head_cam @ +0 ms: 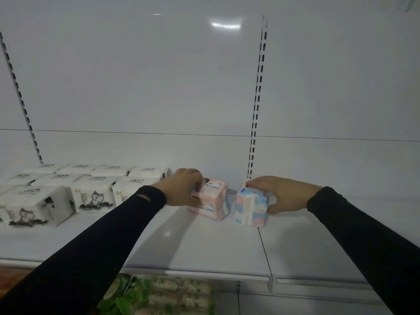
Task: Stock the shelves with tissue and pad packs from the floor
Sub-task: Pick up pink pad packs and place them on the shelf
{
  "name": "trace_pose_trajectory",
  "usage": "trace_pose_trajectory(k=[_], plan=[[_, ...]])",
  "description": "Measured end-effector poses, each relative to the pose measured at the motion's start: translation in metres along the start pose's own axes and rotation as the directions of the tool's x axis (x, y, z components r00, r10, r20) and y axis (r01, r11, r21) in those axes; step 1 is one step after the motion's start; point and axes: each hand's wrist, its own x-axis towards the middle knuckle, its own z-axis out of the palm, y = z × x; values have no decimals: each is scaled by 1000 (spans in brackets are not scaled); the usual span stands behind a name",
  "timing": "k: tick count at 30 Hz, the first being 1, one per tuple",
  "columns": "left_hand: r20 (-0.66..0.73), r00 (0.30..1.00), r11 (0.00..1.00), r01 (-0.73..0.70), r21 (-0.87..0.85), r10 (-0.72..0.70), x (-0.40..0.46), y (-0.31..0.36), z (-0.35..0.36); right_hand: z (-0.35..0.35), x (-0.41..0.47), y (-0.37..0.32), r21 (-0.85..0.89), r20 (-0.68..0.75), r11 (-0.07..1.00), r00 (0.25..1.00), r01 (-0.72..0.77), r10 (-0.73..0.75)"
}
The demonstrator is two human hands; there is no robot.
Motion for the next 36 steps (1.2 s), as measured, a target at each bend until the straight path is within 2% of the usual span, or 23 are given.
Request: trace_pose_trajectory(k=[2, 4, 6, 11, 18, 28, 36], plan=[[-12, 1000, 999, 28, -31, -28, 0, 2, 4, 4, 5, 2, 47, -89, 999, 996, -26, 30], [-23, 998, 996, 65, -53, -66, 1, 3, 6, 8, 9, 0, 63, -184, 992, 975, -114, 124], [-10, 996, 994, 88, -70, -89, 2, 4, 6, 14, 13, -1, 59, -225, 984, 958, -170, 179], [-18, 993, 989, 115, -92, -117, 8, 6, 14, 25, 13, -3, 147, -273, 977, 943, -156, 192], [-132, 987, 995, 88, -43, -93, 23, 10, 33, 49, 25, -8, 185, -470, 976, 862, -114, 189], [-151, 986, 996, 57, -65, -66, 47, 2, 45, 63, 55, 3, 197, -516, 963, 815, -185, 263], [-183, 980, 993, 56, -105, -75, 51, 2, 55, 65, 57, 8, 191, -510, 963, 819, -189, 262]])
